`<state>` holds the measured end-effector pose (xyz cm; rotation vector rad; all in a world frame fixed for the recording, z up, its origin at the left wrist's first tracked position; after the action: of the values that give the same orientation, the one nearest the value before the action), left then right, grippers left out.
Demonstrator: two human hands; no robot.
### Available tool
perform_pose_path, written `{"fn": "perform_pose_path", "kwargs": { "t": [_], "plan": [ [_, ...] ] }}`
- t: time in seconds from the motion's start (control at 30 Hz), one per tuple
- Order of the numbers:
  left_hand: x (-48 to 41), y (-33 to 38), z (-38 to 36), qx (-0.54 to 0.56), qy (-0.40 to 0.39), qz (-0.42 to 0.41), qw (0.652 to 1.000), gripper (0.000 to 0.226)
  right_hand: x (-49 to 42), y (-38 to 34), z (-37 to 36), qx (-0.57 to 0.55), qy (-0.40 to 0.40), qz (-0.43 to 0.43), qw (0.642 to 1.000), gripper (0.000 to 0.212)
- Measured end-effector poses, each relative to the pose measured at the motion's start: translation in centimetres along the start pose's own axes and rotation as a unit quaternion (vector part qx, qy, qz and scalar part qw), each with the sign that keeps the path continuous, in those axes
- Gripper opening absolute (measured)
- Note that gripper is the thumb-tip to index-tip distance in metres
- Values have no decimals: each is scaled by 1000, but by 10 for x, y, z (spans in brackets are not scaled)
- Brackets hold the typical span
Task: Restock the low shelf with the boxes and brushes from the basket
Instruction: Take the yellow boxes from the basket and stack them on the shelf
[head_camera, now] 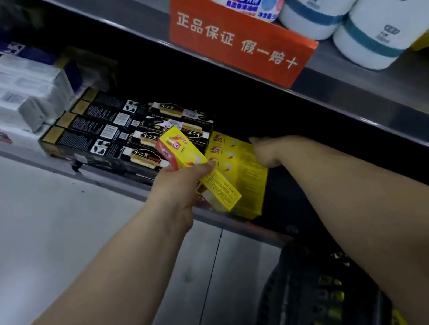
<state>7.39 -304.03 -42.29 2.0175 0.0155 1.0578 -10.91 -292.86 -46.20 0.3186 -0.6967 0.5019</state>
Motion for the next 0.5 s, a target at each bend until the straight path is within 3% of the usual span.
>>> {"fn": "perform_pose_path", "kwargs": {
  "t": [0.1, 0.23, 0.33, 0.43, 0.5],
  "plan": [
    [-2, -3, -7, 25, -12, 5, 1000, 15, 32, -24, 29, 0, 10, 72, 997, 45],
    [0, -6, -16, 21, -18, -8, 1000, 21, 94, -49, 36, -204, -102, 172, 958, 71],
    [0, -11, -23, -13, -39, -12, 999, 19, 112, -46, 26, -228, -76, 180, 954, 76],
    [4, -11, -27, -58, -44, -24, 997, 24, 107, -31, 27, -306, -80, 149, 937, 35],
    [4, -10, -26, -113, -29, -46, 992, 44, 89, -16, 32, -289, -2, 95, 953, 13]
  ]
}}
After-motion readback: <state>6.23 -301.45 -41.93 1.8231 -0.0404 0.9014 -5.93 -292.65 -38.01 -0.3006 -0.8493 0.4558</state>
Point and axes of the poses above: each hand's wrist, its own x-axis away from the middle knuckle, its own z-axis out of the back of the hand, y = z × x, the point moved 3 cm from there along -x, towards the middle knuckle, and after that the axes turned 1 degree about -z, right-handed, at the moved point
